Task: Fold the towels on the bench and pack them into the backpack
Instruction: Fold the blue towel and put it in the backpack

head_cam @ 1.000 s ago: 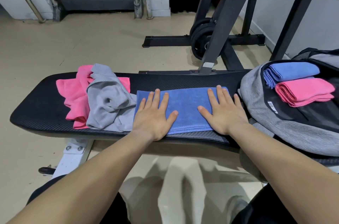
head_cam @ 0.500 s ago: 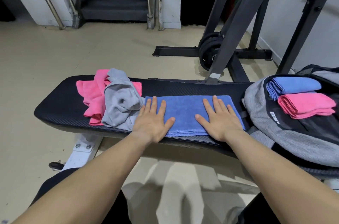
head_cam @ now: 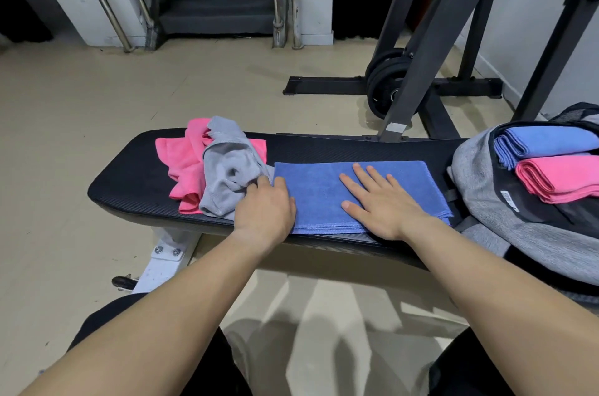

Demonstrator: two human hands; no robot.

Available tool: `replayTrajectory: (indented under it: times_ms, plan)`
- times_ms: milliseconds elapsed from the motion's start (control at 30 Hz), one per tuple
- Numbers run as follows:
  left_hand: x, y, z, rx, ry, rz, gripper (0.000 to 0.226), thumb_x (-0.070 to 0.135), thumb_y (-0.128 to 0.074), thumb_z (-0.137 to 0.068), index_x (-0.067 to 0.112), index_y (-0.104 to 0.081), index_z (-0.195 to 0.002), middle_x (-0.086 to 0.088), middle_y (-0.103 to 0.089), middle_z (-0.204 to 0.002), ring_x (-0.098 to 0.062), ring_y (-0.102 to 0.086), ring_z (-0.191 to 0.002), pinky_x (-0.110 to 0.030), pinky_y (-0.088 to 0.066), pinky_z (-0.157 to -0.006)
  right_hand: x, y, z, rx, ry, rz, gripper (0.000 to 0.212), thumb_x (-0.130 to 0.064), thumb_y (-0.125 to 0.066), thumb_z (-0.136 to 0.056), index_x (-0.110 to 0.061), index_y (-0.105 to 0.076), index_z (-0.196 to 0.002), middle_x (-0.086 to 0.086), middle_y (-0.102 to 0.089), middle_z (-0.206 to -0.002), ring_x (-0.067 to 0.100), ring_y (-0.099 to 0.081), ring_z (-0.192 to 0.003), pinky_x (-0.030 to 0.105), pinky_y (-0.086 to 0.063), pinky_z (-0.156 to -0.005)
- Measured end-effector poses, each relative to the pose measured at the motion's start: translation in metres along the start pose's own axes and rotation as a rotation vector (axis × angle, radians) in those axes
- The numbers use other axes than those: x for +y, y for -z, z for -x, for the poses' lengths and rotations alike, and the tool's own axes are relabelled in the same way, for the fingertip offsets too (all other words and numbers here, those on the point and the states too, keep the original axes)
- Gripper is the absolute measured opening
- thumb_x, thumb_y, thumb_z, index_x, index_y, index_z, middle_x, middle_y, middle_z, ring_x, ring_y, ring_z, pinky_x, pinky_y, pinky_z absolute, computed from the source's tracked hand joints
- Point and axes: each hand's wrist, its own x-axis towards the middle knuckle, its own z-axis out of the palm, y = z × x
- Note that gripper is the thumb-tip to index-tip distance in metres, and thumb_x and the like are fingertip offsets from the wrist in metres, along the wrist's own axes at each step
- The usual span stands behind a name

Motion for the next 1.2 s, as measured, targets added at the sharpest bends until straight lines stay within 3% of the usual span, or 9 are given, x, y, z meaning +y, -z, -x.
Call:
replayTrajectory:
  times_ms: [167,400,500,567,667,833,1000,1200]
  plan:
    - [0.007,0.001,-0.003,0.009,-0.001,0.098,0.032,0.026,-0.046,-0.099,0.01,-0.045,-0.126,-0.016,-0.054,-0.115,-0.036,-0.055,-0.103,-0.039,-0.037,-0.069,0.005,0.002,0.003,-0.011,0.021,-0.026,0.066,-0.064,-0.018,-0.1,-0.041,0.009,-0.157,-0.01,0.022,-0.164,0.012,0.02,-0.152,0.041,0.006,-0.125]
    - [0.012,0.008,-0.01,0.019,0.068,0.416,0.04,0.007,-0.047,-0.092,0.019,-0.045,-0.131,-0.012,-0.047,-0.123,-0.039,-0.057,-0.099,-0.047,-0.048,-0.082,0.01,0.009,0.004,0.004,0.0,-0.082,0.064,-0.055,-0.025,-0.104,-0.038,0.0,-0.159,-0.01,0.017,-0.166,0.011,0.015,-0.153,0.04,0.004,-0.125]
    - [0.011,0.013,-0.015,-0.05,0.084,0.41,0.045,0.004,-0.048,-0.09,0.016,-0.043,-0.133,-0.013,-0.049,-0.121,-0.037,-0.057,-0.104,-0.046,-0.048,-0.086,0.019,0.011,0.006,-0.004,-0.027,-0.071,0.062,-0.054,-0.026,-0.103,-0.04,-0.001,-0.159,-0.009,0.017,-0.166,0.013,0.015,-0.153,0.041,0.004,-0.125]
    - [0.011,0.015,-0.018,-0.126,0.075,0.327,0.039,0.003,-0.05,-0.088,0.011,-0.046,-0.126,-0.016,-0.058,-0.114,-0.038,-0.058,-0.104,-0.042,-0.047,-0.077,0.022,0.01,0.008,-0.029,-0.027,-0.051,0.063,-0.056,-0.026,-0.103,-0.043,0.001,-0.158,-0.009,0.018,-0.165,0.014,0.016,-0.153,0.043,0.004,-0.125]
    - [0.011,0.02,-0.022,-0.178,0.097,0.337,0.052,0.005,-0.053,-0.089,0.017,-0.047,-0.14,-0.014,-0.062,-0.123,-0.034,-0.059,-0.112,-0.036,-0.046,-0.08,0.023,0.008,0.01,-0.04,-0.018,-0.028,0.062,-0.059,-0.023,-0.102,-0.047,0.004,-0.156,-0.009,0.02,-0.165,0.015,0.018,-0.153,0.044,0.005,-0.125]
    - [0.016,0.04,-0.029,-0.02,0.129,0.53,0.047,0.008,-0.055,-0.089,0.024,-0.06,-0.133,-0.006,-0.062,-0.129,-0.025,-0.058,-0.114,-0.028,-0.043,-0.083,0.017,0.005,0.009,-0.039,-0.045,-0.015,0.062,-0.063,-0.017,-0.1,-0.049,0.008,-0.155,-0.007,0.024,-0.164,0.017,0.022,-0.152,0.046,0.009,-0.124]
    - [0.018,0.058,-0.038,0.145,0.11,0.644,0.05,0.008,-0.055,-0.087,0.022,-0.061,-0.134,-0.002,-0.062,-0.134,-0.021,-0.055,-0.123,-0.028,-0.043,-0.099,-0.014,0.003,-0.001,-0.03,-0.111,-0.018,0.071,-0.073,-0.015,-0.095,-0.047,0.011,-0.155,-0.004,0.026,-0.164,0.021,0.025,-0.151,0.05,0.011,-0.122]
    - [0.026,0.069,-0.046,0.243,0.057,0.729,0.048,0.007,-0.054,-0.087,0.021,-0.064,-0.132,0.005,-0.064,-0.134,-0.013,-0.056,-0.124,-0.013,-0.034,-0.09,-0.051,0.001,-0.022,0.0,-0.141,-0.01,0.074,-0.076,-0.012,-0.093,-0.045,0.011,-0.156,0.001,0.025,-0.164,0.027,0.024,-0.151,0.054,0.013,-0.121]
